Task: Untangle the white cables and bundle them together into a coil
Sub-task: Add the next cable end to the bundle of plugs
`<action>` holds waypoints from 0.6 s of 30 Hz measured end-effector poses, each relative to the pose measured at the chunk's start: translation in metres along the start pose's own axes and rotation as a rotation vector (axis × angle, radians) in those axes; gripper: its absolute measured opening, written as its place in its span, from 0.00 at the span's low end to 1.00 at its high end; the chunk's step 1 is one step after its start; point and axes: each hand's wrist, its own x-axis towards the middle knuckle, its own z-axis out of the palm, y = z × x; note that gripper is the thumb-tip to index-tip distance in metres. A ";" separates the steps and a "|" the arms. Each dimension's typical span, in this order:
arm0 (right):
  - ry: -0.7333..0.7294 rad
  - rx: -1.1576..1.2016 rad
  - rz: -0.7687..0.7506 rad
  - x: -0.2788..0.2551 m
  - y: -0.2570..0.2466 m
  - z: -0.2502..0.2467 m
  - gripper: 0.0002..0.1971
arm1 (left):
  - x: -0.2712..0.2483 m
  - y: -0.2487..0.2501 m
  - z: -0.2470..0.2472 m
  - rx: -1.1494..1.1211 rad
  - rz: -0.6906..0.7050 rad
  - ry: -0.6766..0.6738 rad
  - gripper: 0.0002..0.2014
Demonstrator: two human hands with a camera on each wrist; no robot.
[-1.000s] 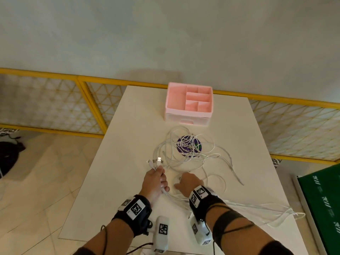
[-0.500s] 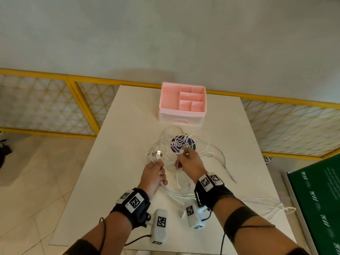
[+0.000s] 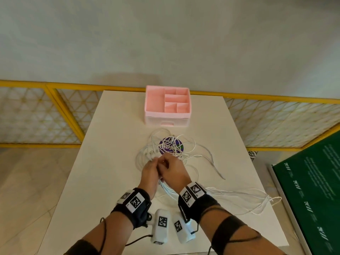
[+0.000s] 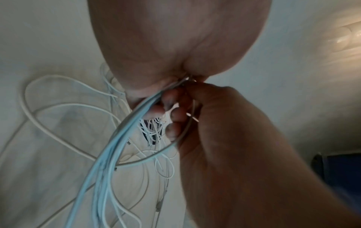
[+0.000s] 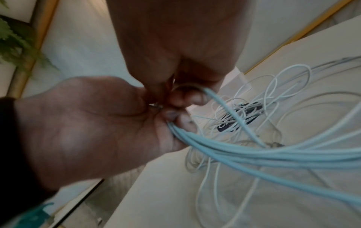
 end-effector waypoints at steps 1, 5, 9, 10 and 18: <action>-0.049 -0.010 -0.039 -0.004 0.001 -0.002 0.08 | 0.001 0.000 -0.001 -0.017 0.000 0.043 0.17; -0.139 -0.091 -0.093 -0.014 0.017 -0.016 0.14 | 0.006 0.009 -0.009 -0.208 -0.067 0.144 0.17; -0.075 -0.260 -0.021 -0.013 0.043 -0.037 0.07 | 0.006 0.023 -0.010 -0.374 -0.060 0.123 0.20; -0.069 -0.330 -0.010 -0.011 0.051 -0.042 0.06 | 0.006 0.024 -0.008 -0.402 -0.035 0.103 0.20; 0.034 -0.501 0.197 0.003 0.098 -0.085 0.06 | 0.005 0.048 -0.014 -0.366 0.094 0.070 0.22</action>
